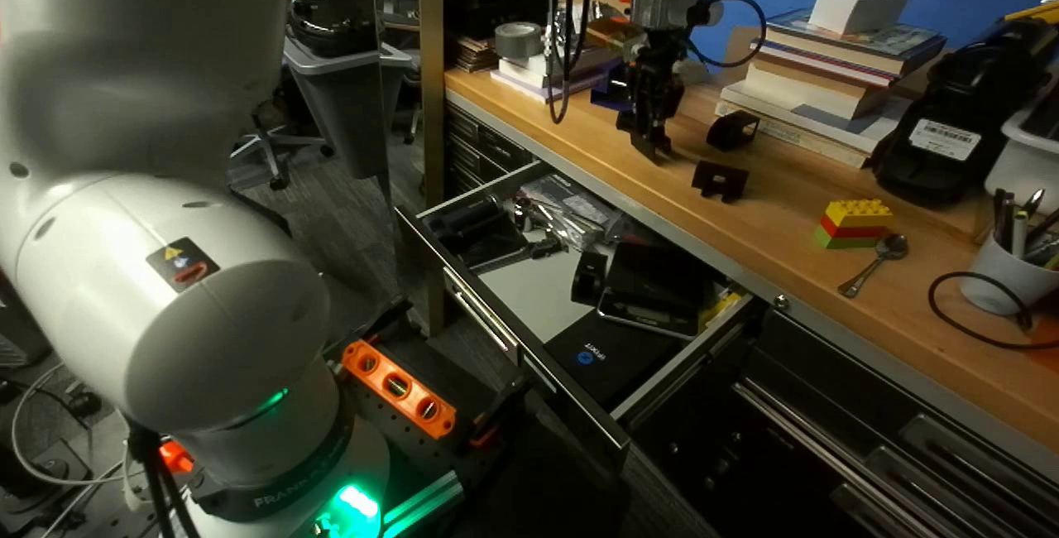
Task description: Open the top middle drawer then remove two black objects from the drawer
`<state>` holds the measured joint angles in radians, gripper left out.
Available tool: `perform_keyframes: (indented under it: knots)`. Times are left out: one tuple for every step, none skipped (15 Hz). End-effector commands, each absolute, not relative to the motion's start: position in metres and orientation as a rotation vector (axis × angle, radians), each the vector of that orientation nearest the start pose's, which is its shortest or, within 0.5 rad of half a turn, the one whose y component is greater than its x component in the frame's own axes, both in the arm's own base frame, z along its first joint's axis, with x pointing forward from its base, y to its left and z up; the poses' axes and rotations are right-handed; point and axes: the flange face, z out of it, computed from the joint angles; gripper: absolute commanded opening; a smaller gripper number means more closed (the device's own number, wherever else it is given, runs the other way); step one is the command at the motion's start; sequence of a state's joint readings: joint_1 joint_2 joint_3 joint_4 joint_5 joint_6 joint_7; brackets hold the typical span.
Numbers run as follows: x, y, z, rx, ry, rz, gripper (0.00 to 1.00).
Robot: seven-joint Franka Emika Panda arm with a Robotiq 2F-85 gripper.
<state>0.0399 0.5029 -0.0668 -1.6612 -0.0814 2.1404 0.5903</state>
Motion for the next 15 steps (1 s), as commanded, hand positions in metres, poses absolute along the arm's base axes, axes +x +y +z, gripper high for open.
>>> perform_keyframes:
  knots:
    - [0.701, -0.030, 0.309, -3.116, 0.882, 0.066, 0.24]
    - [0.704, -0.032, 0.312, -3.116, 0.881, 0.076, 0.24]
    - [0.707, -0.033, 0.312, -3.118, 0.882, 0.087, 0.23]
    - [0.709, -0.034, 0.313, -3.118, 0.882, 0.095, 0.24]
    - [0.711, -0.035, 0.312, -3.117, 0.884, 0.104, 0.24]
    - [0.712, -0.036, 0.313, -3.112, 0.898, 0.113, 0.24]
    - [0.712, -0.037, 0.314, -3.104, 0.912, 0.117, 0.69]
    - [0.712, -0.038, 0.315, -3.095, 0.928, 0.118, 0.70]
    - [0.711, -0.039, 0.316, -3.086, 0.938, 0.119, 0.75]
    - [0.710, -0.040, 0.316, -3.077, 0.950, 0.124, 0.84]
    - [0.709, -0.041, 0.318, -3.069, 0.959, 0.127, 0.91]
    - [0.708, -0.042, 0.320, -3.062, 0.971, 0.125, 1.00]
    - [0.707, -0.043, 0.322, -3.052, 0.985, 0.125, 1.00]
    - [0.705, -0.043, 0.326, -3.049, 1.001, 0.120, 1.00]
    - [0.703, -0.043, 0.330, -3.048, 1.018, 0.114, 1.00]
